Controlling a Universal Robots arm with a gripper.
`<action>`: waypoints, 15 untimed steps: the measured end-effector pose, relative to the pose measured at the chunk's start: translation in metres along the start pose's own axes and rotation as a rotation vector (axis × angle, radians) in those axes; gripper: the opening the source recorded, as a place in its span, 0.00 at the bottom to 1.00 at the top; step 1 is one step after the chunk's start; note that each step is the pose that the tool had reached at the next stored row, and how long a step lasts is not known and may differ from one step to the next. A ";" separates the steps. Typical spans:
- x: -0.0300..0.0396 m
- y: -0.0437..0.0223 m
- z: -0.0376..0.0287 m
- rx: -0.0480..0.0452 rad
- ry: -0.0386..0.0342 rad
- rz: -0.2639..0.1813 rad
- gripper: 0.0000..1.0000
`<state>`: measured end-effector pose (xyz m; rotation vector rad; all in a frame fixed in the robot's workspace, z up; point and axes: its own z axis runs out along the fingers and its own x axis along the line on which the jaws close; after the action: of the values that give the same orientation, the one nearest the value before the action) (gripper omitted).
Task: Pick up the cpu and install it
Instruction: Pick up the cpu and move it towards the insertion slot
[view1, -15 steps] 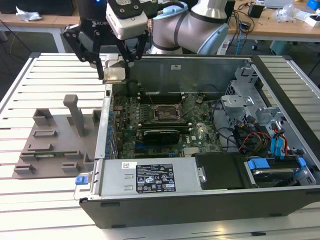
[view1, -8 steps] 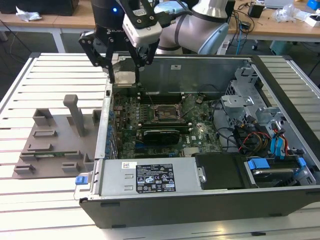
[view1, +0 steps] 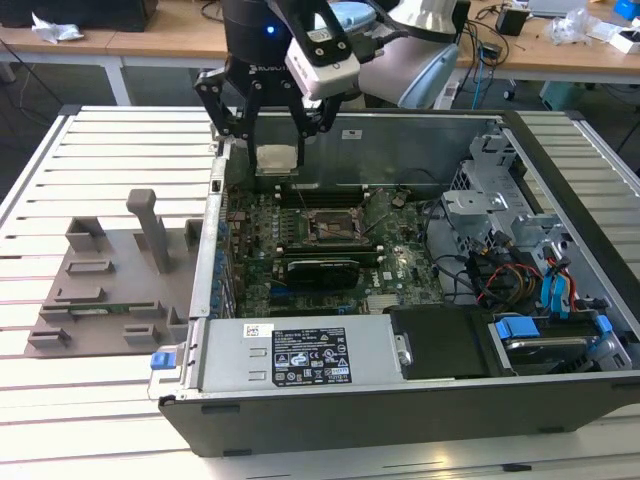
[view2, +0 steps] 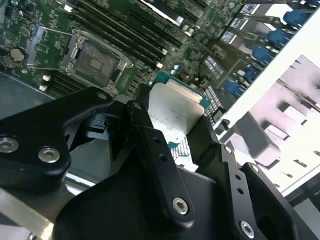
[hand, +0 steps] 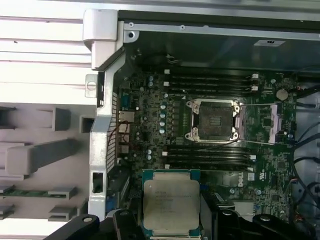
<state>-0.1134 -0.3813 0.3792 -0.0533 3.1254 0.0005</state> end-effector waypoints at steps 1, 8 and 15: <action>-0.0028 0.0005 0.0011 0.0001 0.0002 0.000 0.55; -0.0268 0.0038 0.0103 0.0022 0.0011 0.000 0.55; -0.0462 0.0044 0.0163 0.0031 0.0014 0.000 0.55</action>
<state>-0.0671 -0.3753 0.3636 -0.0533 3.1267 -0.0043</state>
